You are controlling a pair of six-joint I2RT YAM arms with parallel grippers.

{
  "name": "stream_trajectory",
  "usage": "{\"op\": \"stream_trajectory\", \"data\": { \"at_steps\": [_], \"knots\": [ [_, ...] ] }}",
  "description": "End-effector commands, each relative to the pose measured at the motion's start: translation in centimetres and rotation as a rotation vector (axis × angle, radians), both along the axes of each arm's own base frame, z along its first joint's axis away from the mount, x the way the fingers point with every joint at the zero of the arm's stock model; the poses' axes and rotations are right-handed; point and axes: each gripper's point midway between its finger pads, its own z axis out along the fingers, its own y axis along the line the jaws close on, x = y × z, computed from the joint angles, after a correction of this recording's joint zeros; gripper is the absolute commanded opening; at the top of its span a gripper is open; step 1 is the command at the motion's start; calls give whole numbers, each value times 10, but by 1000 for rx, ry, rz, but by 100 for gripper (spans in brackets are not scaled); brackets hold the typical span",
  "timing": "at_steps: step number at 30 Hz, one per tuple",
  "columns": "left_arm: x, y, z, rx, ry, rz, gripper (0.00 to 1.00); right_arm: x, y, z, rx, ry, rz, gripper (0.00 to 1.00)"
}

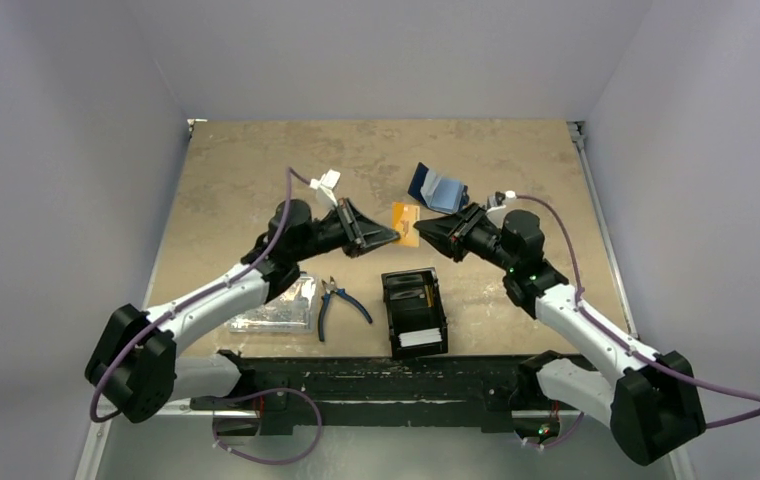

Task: Put the credit cards into the card holder
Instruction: Pick up the credit card from the storage box.

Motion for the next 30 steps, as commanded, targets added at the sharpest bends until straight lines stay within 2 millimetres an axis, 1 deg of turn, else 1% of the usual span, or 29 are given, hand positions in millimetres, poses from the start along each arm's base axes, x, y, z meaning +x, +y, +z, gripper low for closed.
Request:
{"op": "stream_trajectory", "data": {
  "at_steps": [1, 2, 3, 4, 5, 7, 8, 9, 11, 12, 13, 14, 15, 16, 18, 19, 21, 22, 23, 24, 26, 27, 28, 29, 30],
  "knots": [
    [51, 7, -12, 402, -261, 98, 0, 35, -28, -3, -253, -158, -91, 38],
    [63, 9, -16, 478, -282, 110, 0, 44, -38, -7, -313, -190, -117, 50],
    [74, 8, -27, 559, -310, 97, 0, 56, -51, -10, -385, -226, -149, 59],
    [85, 7, -34, 630, -342, 84, 0, 68, -63, -16, -466, -250, -171, 68],
    [96, 5, -41, 685, -370, 69, 0, 78, -73, -17, -535, -279, -184, 75],
    [115, -1, -52, 770, -402, 38, 0, 98, -80, -17, -655, -364, -161, 78],
    [123, -6, -54, 798, -424, 15, 0, 108, -82, -16, -704, -397, -152, 78],
    [133, -13, -52, 810, -449, -2, 0, 118, -85, -21, -754, -403, -143, 78],
    [149, -25, -57, 833, -474, -38, 0, 138, -91, -32, -829, -397, -119, 76],
    [155, -31, -61, 846, -483, -64, 0, 147, -92, -38, -844, -391, -95, 71],
    [161, -36, -63, 859, -492, -81, 0, 152, -88, -42, -830, -398, -49, 66],
    [168, -40, -68, 878, -492, -97, 0, 156, -86, -47, -816, -406, -6, 65],
    [173, -44, -70, 887, -500, -116, 0, 157, -82, -50, -793, -424, 40, 64],
    [175, -48, -72, 890, -512, -133, 0, 159, -82, -54, -787, -427, 62, 66],
    [180, -57, -77, 876, -535, -167, 0, 161, -85, -62, -779, -430, 63, 74],
    [180, -62, -75, 855, -550, -192, 0, 162, -88, -66, -775, -422, 59, 76],
    [179, -76, -80, 819, -558, -250, 0, 164, -98, -75, -733, -404, 60, 77],
    [181, -82, -92, 824, -545, -273, 0, 165, -101, -77, -686, -402, 57, 76],
    [183, -87, -92, 832, -550, -276, 0, 164, -102, -77, -621, -395, 56, 76],
    [185, -91, -103, 849, -539, -289, 0, 167, -103, -76, -584, -408, 55, 75],
    [187, -100, -115, 858, -530, -306, 0, 169, -103, -83, -570, -396, 62, 73],
    [189, -104, -119, 860, -528, -310, 0, 171, -104, -88, -571, -385, 62, 72],
    [191, -108, -124, 877, -528, -309, 0, 176, -110, -92, -573, -372, 51, 69],
    [193, -114, -122, 888, -545, -304, 0, 180, -115, -96, -574, -359, 43, 62],
    [193, -119, -124, 903, -555, -311, 0, 183, -117, -101, -573, -346, 44, 49]
  ]
}}
